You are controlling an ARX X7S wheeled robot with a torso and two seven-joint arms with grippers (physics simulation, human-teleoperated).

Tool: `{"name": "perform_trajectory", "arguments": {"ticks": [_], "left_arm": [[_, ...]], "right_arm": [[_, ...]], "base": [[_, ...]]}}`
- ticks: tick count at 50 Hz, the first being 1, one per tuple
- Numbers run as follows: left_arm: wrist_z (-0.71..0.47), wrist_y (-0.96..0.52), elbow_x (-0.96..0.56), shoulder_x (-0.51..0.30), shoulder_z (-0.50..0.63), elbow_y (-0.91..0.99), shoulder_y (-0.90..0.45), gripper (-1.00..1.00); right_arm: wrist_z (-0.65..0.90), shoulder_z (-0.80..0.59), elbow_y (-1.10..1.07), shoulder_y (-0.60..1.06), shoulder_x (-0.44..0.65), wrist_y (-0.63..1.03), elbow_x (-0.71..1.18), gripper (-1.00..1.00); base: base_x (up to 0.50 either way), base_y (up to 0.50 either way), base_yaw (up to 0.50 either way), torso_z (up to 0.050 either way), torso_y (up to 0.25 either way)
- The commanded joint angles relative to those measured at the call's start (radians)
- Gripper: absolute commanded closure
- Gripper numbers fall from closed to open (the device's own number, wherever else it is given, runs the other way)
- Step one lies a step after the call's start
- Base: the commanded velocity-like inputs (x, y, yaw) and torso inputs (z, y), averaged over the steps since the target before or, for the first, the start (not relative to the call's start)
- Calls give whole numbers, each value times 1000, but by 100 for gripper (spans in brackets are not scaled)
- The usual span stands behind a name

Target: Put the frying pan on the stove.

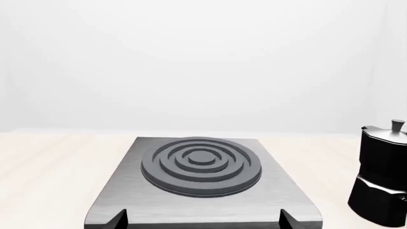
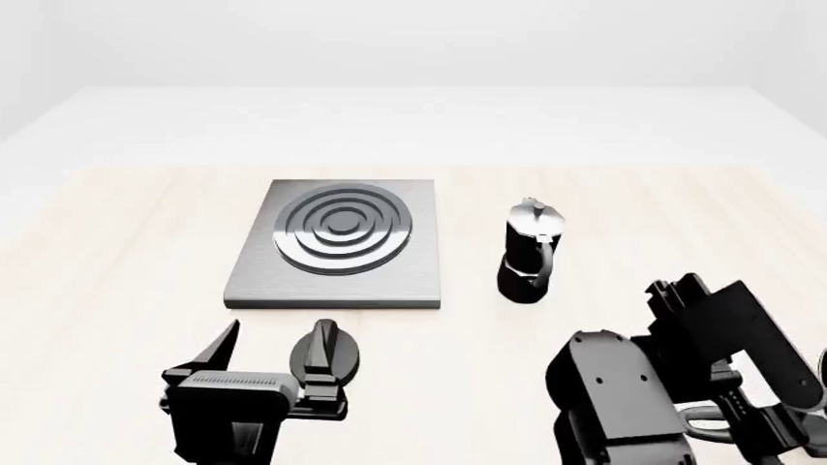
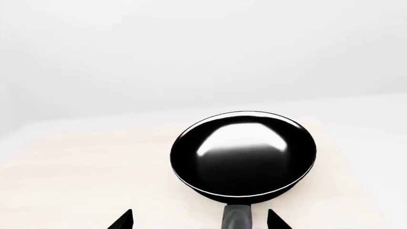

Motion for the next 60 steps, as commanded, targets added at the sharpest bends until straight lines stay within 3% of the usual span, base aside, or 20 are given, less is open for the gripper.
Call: {"name": "perform_trajectory", "arguments": {"ticks": [1,37,60], "left_arm": [[-5,-1,-3,-5,4,7,1,-100],[-19,10,-15,-17,11,6,4,-100],[-25,21,-20,-20,20,-3,3,-100]], "right_arm": [[9,24,72,24,-2,-26,7,-100],[-13,60,332,68,3,-156,62,-100],[-39,99,364,42,19,-176,111,-100]], "base": [[0,0,0,0,0],[0,0,0,0,0],[0,0,0,0,0]]}}
